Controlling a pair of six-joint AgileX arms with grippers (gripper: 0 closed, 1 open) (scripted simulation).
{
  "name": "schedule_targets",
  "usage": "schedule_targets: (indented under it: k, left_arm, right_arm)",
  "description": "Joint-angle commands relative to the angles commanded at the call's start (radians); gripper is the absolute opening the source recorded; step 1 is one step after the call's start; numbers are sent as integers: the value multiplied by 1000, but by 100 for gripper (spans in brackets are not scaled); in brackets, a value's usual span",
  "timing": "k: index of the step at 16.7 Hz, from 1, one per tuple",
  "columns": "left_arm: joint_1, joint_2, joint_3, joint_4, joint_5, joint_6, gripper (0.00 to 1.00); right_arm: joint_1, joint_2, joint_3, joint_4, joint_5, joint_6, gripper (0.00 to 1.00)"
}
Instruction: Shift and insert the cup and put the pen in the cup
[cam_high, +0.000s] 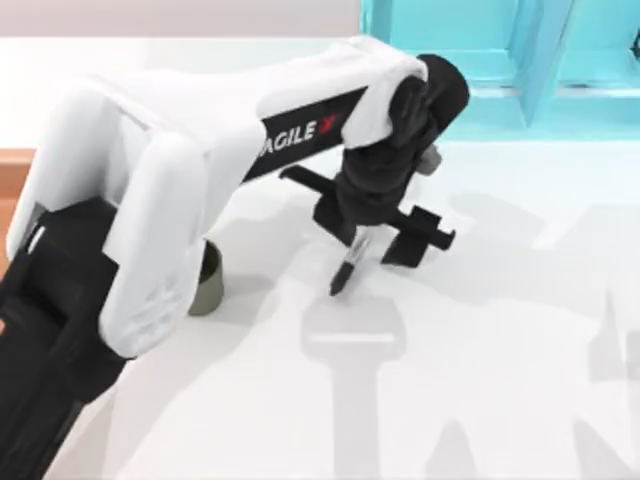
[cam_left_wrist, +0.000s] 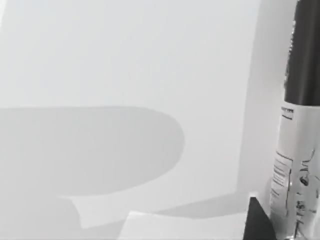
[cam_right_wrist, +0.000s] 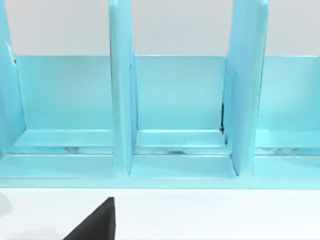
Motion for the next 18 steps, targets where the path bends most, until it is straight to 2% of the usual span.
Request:
schedule_targets:
  k: [6, 7, 11, 18]
  left_arm:
    - [0, 0, 0, 0, 0, 0, 0]
    - [-25, -71, 0, -22, 69, -29, 0]
    - [-52, -138, -45, -47, 67, -54, 0]
    - [-158, -412, -231, -154, 55, -167, 0]
  right_arm:
    - [0, 0, 0, 0, 0, 0, 100]
    - [0, 0, 0, 0, 0, 0, 100]
    - [0, 0, 0, 0, 0, 0, 100]
    - [0, 0, 0, 0, 0, 0, 100]
